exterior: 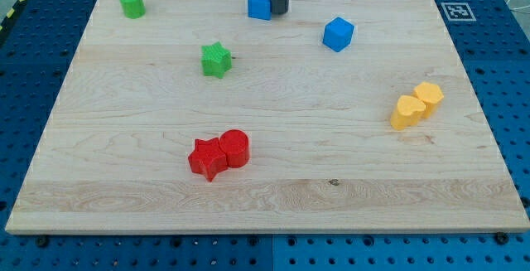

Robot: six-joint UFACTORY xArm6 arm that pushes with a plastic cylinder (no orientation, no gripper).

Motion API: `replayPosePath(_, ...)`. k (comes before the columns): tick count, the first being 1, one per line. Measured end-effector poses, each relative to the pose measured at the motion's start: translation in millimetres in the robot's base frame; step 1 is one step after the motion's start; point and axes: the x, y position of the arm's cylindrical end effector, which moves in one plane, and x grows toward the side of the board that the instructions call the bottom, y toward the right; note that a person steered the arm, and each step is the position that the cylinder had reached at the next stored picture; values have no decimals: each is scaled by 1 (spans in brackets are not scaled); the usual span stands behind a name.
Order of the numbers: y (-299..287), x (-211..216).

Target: Push the blue cube towards the top right

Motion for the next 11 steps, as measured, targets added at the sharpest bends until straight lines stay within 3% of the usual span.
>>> replayPosePath(2, 17, 72)
replayPosePath(8, 178, 63)
replayPosePath(11, 165, 9)
